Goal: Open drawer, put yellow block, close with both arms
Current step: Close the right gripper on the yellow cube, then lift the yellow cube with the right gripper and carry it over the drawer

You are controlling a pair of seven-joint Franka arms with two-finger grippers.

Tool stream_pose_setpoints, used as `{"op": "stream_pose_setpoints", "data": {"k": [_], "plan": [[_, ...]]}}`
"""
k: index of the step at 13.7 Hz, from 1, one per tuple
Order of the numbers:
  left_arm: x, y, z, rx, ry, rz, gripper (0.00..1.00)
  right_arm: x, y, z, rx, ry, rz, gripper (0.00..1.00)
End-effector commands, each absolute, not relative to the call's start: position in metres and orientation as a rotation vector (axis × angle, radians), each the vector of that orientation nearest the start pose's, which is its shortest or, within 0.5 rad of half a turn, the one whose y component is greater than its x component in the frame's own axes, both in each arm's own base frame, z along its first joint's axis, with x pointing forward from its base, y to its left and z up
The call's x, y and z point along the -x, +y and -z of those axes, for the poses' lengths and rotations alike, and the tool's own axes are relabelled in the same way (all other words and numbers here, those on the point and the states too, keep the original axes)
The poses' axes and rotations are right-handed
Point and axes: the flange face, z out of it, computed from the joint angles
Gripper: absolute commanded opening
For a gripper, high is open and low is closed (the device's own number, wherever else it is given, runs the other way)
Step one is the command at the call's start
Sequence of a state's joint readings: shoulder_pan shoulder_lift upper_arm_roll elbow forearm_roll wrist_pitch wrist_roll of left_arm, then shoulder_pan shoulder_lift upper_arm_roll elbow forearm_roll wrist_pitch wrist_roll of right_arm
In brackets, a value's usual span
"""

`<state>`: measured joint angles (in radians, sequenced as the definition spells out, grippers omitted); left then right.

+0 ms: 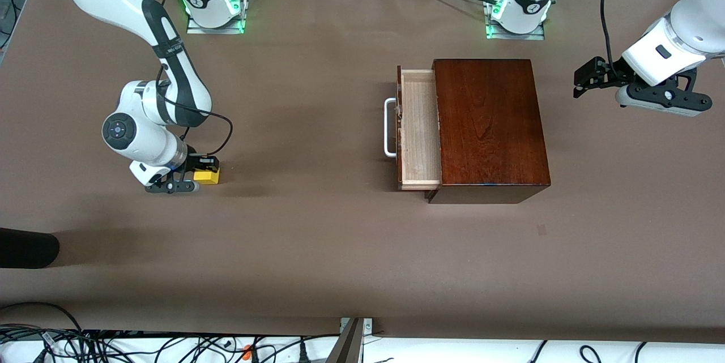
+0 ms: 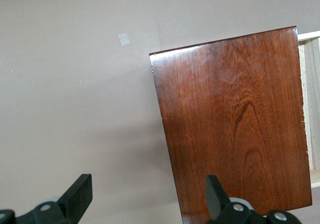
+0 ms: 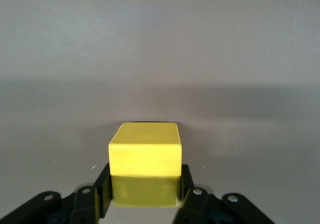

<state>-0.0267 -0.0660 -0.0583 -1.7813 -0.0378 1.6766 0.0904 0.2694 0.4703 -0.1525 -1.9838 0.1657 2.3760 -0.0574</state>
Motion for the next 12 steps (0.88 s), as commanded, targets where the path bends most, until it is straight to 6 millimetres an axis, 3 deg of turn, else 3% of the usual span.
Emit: {"op": "stream_pose_setpoints", "data": {"k": [1,4,6,8,10,12], "plan": [[-0.540,-0.052,-0.574,3.187,0.290,-0.058,1.00,-0.613,0.108,-0.286,3.042,-0.280,-0.163,0.16],[-0.540,-0.052,-0.574,3.187,0.290,-0.060,1.00,-0.621,0.169,-0.350,2.984,-0.461,-0.205,0.16],[-0.540,-0.052,-0.573,3.187,0.290,-0.065,1.00,-0.613,0.213,-0.383,2.960,-0.599,-0.216,0.16],[-0.539,-0.053,-0.574,3.186,0.293,-0.063,1.00,-0.588,0.273,-0.411,2.927,-0.783,-0.167,0.17],[-0.540,-0.053,-0.573,3.186,0.293,-0.065,1.00,-0.562,0.347,-0.442,2.900,-1.045,-0.059,0.17],[-0.539,-0.053,-0.574,3.186,0.295,-0.063,1.00,-0.526,0.419,-0.458,2.853,-1.286,0.029,0.17]]}}
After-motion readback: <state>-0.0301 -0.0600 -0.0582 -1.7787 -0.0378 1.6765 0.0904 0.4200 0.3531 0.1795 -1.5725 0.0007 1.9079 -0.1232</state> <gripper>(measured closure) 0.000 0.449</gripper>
